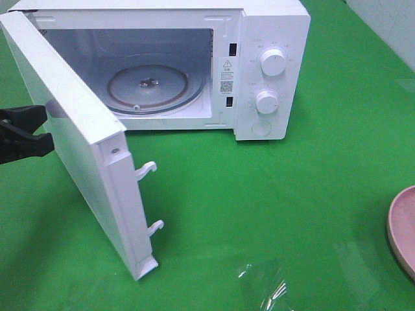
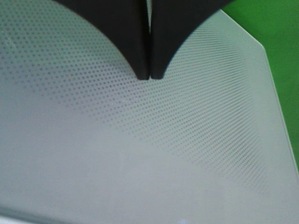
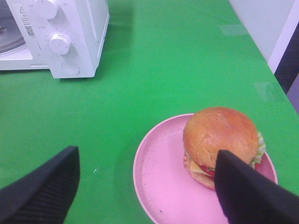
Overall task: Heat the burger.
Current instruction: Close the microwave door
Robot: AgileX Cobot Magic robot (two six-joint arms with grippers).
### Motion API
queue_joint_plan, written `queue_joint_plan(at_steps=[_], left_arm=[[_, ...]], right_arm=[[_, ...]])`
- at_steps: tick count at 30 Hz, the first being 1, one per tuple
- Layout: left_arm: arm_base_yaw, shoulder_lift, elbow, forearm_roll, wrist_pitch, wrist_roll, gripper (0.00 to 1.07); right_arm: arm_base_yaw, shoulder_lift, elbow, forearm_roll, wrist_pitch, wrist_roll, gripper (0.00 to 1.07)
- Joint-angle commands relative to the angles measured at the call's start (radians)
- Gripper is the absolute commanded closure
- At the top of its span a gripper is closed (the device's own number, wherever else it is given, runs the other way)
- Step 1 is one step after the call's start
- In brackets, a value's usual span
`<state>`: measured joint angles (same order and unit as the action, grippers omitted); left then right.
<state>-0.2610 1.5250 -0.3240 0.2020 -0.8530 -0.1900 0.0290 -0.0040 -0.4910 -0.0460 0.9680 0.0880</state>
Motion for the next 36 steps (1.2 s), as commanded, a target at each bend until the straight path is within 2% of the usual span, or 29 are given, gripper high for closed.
queue_joint_plan(at_steps=[1,8,9,12,14,19,24,36], left_arm=[[-0.040,0.024,-0.032,-0.011,-0.016,-0.001,1.07],[-0.112,0.065,-0.098,-0.079,-0.001,0.008,1.07],[-0.135,0.082,-0.117,-0.111,0.001,0.026,1.07],[-0.148,0.091,-0.127,-0.130,0.002,0.034,1.07],[-0.191,0.126,-0.170,-0.181,0.010,0.068,1.07],[-0.240,0.168,-0.234,-0.246,0.030,0.098,1.07],[-0.271,0.217,-0.308,-0.314,0.033,0.104,1.07],[-0.309,0.345,-0.507,-0.322,0.100,0.129,1.07]], right_arm=[[-0.003,-0.026,0.002,0.000,-0.007,-0.002,0.31],[-0.003,-0.026,0.002,0.000,-0.007,-0.002,0.31],[-0.003,-0.026,0.002,0.000,-0.007,-0.002,0.31],[-0.003,-0.026,0.002,0.000,-0.007,-0.002,0.31],[-0.003,-0.026,0.002,0.000,-0.007,-0.002,0.31],[-0.003,-0.026,0.002,0.000,-0.007,-0.002,0.31],[-0.003,-0.026,0.002,0.000,-0.007,-0.002,0.31],[-0.003,-0.026,0.002,0.000,-0.007,-0.002,0.31]])
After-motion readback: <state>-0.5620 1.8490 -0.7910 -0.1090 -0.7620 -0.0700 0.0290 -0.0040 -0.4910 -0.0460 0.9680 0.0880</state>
